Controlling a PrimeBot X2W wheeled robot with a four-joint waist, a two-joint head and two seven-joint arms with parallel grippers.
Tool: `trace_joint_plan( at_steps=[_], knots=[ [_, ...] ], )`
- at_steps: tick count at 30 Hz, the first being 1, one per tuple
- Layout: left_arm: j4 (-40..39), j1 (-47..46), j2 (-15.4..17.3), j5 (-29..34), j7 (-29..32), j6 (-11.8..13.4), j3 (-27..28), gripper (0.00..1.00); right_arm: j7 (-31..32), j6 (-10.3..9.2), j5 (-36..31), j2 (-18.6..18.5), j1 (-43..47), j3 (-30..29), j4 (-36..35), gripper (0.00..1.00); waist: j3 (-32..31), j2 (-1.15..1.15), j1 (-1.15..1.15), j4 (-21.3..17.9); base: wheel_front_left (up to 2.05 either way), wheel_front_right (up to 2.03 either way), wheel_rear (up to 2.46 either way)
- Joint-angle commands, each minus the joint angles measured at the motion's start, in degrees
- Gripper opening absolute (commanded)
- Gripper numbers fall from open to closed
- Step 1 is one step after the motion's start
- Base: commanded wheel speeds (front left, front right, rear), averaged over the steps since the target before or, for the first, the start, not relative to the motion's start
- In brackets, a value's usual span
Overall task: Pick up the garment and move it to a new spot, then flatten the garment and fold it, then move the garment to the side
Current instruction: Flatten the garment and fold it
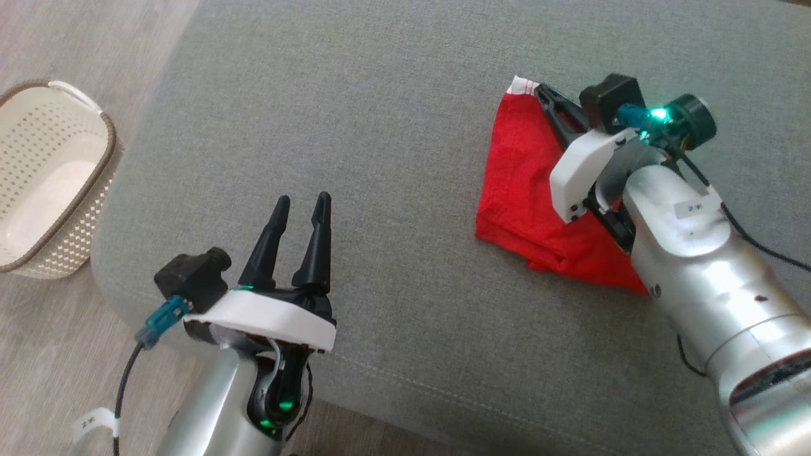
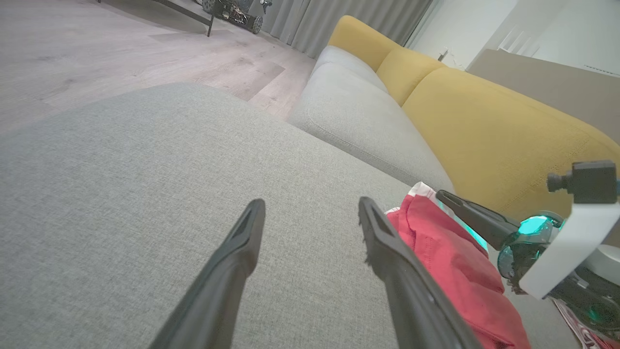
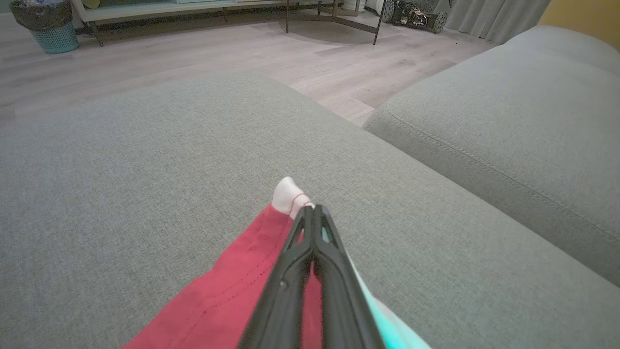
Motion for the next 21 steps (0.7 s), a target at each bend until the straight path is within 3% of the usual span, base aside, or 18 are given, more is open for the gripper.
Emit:
trace_joint_plan(
  at_steps=[1,9,21],
  knots=[
    [-1.9,-2.3,0.4,-0.2,-0.7,0.3,1.7,1.00,-0.4,-0.05,0.3,0.5,-2.0,1.0,-0.5,0.00,0.0,0.00,0.00,-0.1,0.00,0.00,0.00],
    [-2.0,-2.8,0.4,-0.6,-0.7,0.4,1.4,1.00,0.5,-0.05,1.4,1.1,-2.2,3.0,4.1,0.00,0.5,0.00,0.00,-0.1,0.00,0.00,0.00],
    [-1.6,-2.9,0.4,1.1,-0.7,0.2,2.7,1.00,-5.9,-0.05,5.9,2.7,0.5,4.5,4.7,0.00,-2.0,0.00,0.00,-3.1,0.00,0.00,0.00]
  ],
)
